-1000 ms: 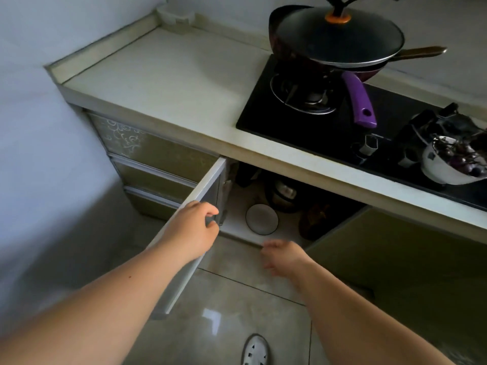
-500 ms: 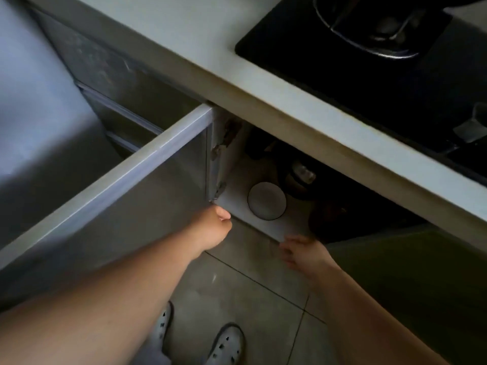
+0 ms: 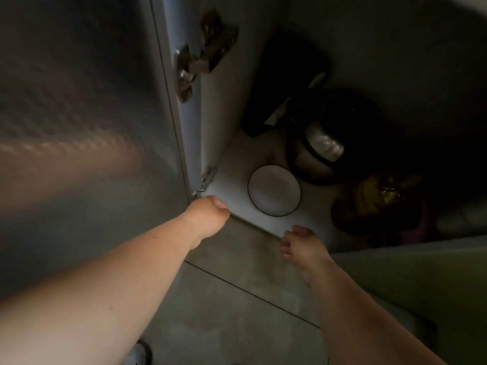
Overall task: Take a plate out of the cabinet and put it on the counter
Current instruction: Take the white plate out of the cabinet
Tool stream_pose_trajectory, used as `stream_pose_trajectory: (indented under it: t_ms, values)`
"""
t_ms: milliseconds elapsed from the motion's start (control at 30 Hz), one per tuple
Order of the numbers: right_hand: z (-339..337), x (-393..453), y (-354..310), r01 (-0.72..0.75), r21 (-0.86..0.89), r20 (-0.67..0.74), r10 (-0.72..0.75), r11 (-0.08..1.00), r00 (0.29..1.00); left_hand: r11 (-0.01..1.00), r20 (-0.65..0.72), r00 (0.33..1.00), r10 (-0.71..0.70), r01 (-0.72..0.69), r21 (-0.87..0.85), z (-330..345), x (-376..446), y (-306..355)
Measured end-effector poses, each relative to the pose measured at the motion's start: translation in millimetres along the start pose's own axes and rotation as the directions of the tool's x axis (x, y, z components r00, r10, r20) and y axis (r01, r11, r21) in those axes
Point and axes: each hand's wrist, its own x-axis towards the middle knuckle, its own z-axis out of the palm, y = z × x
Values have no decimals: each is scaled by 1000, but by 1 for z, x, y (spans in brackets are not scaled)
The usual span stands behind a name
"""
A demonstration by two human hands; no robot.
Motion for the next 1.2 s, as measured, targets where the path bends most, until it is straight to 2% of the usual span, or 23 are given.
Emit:
stream_pose_trajectory:
  t_ms: [233, 367, 533, 900, 1200]
  values:
    - [19, 101, 26, 76, -79, -22, -78, 994, 997, 998, 6, 998, 58, -58, -6, 35, 74, -26]
    - [29, 143, 29, 95, -37, -43, -97, 995, 994, 995, 15, 995, 99, -99, 0, 48, 103, -37]
    - [39, 177, 25, 67, 35, -73, -65, 997, 995, 996, 21, 996, 81, -80, -46, 44, 118, -46]
    - [47, 189, 24, 63, 245, -132, -31, 968, 991, 993, -8, 998, 61, -62, -99, 37, 125, -51]
    - [28, 139, 19, 113, 186, -152, -85, 976, 985, 979, -14, 1000, 14, -16, -202, 44, 113, -19]
